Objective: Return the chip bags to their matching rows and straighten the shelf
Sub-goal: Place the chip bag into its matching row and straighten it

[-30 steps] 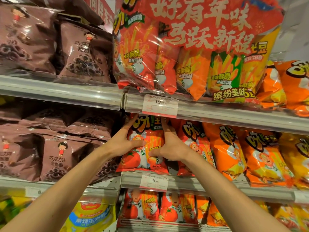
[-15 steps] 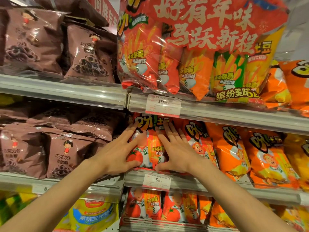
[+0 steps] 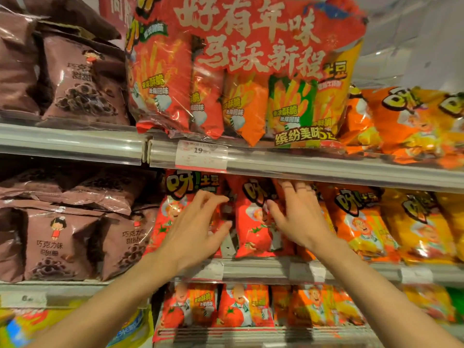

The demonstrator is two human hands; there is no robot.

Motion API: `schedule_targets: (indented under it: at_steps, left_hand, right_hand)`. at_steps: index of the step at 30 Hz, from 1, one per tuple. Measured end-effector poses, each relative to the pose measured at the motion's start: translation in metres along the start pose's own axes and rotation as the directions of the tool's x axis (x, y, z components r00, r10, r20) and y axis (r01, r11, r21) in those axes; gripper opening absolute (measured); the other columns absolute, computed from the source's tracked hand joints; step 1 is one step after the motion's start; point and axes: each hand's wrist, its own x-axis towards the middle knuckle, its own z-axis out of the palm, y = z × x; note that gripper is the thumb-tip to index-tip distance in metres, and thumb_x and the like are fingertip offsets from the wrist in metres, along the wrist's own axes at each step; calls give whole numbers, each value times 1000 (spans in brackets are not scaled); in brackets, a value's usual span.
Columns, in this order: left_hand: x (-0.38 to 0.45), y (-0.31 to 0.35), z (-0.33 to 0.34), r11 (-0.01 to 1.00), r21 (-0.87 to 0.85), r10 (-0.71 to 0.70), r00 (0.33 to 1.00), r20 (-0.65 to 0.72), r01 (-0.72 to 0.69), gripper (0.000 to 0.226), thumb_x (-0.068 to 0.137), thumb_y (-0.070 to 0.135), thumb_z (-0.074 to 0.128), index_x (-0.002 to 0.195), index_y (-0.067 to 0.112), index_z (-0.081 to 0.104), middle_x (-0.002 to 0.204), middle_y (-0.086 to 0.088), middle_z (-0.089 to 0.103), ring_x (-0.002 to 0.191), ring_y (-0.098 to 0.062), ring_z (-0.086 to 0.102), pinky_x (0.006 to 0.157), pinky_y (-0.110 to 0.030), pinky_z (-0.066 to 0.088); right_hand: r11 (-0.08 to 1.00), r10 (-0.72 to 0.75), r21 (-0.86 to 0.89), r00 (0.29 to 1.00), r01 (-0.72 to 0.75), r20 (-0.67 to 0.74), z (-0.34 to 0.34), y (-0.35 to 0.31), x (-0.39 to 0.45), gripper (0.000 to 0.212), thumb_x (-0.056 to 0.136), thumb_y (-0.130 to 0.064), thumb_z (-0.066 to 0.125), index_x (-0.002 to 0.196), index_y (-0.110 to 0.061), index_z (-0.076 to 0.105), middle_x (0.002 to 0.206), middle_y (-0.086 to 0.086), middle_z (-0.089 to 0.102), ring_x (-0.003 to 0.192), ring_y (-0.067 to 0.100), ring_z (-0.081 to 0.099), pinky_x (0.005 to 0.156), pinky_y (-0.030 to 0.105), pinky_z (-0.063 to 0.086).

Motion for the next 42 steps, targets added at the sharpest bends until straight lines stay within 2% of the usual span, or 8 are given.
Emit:
schedule_targets:
  at_steps: [8,18,20,26,29,34,37,42]
  left_hand:
    - [39,48,52,941,30,-328,885,331,337,77,86,67,54,148,45,14,159,-16,18,136,-46,39,111,-49,37]
    - [63,37,59,841,-290,-320,853,413,456,105,75,52,80,154,45,11,154,-6,37,144,-25,32,115,-42,34]
    - [63,35,60,820,-343,-315,861,399,459,106,74,44,84,154,43,15,153,-3,39,142,-22,36,113,-42,37]
    - [59,24,59,805,-420,-294,897,331,419,104,72,36,86,153,43,21,151,6,40,139,-17,37,110,-37,40]
    - [57,20,54,797,-458,-273,911,309,394,102,72,36,87,151,43,24,140,16,43,133,-6,39,101,-20,36]
    - [55,20,43,787,-496,-223,920,323,365,102,72,37,87,151,45,24,131,30,41,111,22,41,79,6,31]
    - [50,14,36,797,-493,-189,919,346,349,100,74,33,87,149,49,23,127,40,37,106,32,38,79,7,33]
    - [49,11,27,812,-466,-148,897,417,351,109,70,35,90,148,56,17,127,44,29,122,15,33,77,7,32]
  right_hand:
    - [967,-14,-245,978,66,208,23,53,-23,65,90,-43,51,149,-29,29,150,21,26,137,41,28,114,56,23]
    - [943,110,-332,964,-24,243,24,80,-16,68,92,-42,53,152,-29,24,158,20,24,144,41,21,118,61,12]
    - [957,66,-289,966,10,250,22,77,-17,65,92,-49,51,150,-28,29,156,21,27,144,40,21,118,58,9]
    - [994,-56,100,996,48,73,3,69,-19,43,91,-47,56,128,-25,54,114,3,54,108,23,53,90,37,45]
    - [920,-16,380,960,-95,279,-1,61,-12,55,85,-58,62,131,-33,48,109,-12,57,91,4,58,79,27,50]
    - [617,-68,677,830,-401,554,5,53,-2,106,69,-53,84,152,-44,19,147,-19,34,131,10,47,107,31,42]
    - [475,-120,753,814,-456,569,14,48,-1,117,63,-41,91,151,-50,16,147,-14,39,123,6,52,100,32,49]
    - [486,-130,761,826,-429,548,22,43,-1,124,57,-37,95,153,-47,16,144,-23,36,131,-1,41,111,32,41]
